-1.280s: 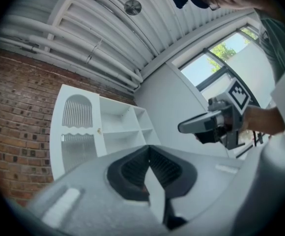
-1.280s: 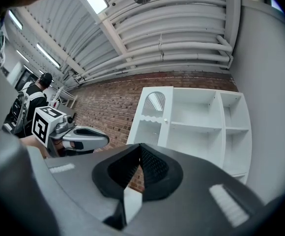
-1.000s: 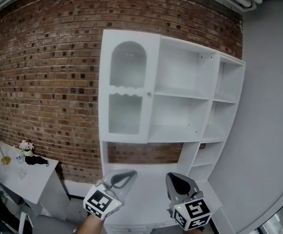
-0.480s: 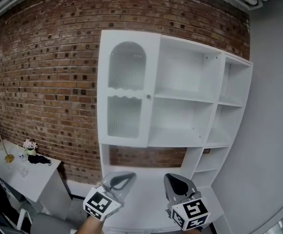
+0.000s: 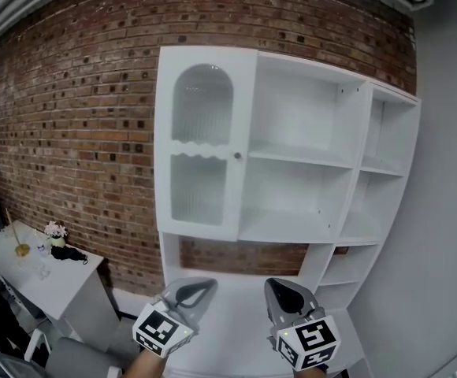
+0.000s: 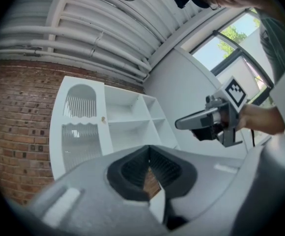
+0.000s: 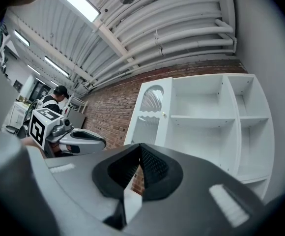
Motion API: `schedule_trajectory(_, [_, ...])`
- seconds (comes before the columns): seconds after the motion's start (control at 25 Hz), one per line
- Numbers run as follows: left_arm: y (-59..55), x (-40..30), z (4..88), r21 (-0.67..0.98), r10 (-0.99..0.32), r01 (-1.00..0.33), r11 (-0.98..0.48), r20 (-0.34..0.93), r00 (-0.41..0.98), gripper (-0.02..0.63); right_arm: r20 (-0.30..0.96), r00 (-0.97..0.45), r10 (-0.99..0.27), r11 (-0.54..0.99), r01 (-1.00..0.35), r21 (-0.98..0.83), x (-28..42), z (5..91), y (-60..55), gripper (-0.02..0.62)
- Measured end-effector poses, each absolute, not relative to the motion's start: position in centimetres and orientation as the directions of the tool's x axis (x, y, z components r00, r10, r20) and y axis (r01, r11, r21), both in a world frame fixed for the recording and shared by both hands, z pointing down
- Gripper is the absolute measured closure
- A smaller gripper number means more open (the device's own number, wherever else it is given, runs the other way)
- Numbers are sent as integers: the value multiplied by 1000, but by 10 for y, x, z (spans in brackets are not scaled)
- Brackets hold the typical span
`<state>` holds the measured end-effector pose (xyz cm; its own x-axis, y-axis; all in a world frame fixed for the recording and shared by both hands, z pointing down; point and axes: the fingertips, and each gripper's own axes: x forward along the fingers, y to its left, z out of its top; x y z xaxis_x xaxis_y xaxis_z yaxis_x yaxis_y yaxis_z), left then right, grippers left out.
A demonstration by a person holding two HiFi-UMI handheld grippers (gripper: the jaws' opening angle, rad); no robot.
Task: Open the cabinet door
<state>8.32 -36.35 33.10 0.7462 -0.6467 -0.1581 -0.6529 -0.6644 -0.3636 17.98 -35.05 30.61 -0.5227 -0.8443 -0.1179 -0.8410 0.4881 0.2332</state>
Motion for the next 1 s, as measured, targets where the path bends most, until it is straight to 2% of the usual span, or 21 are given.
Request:
schedule_trajectory(0.4, [-394,79,340,-364,-680,-677,-639,-144,719,604,-100,-549,-830,521,-826,213,180,321,-386,591])
schedule_trajectory(1.0, [-453,53,329,-367,-625,-632,-683,-153,765,604,-76,-497,-864,472,-854,218,151,319,-437,589])
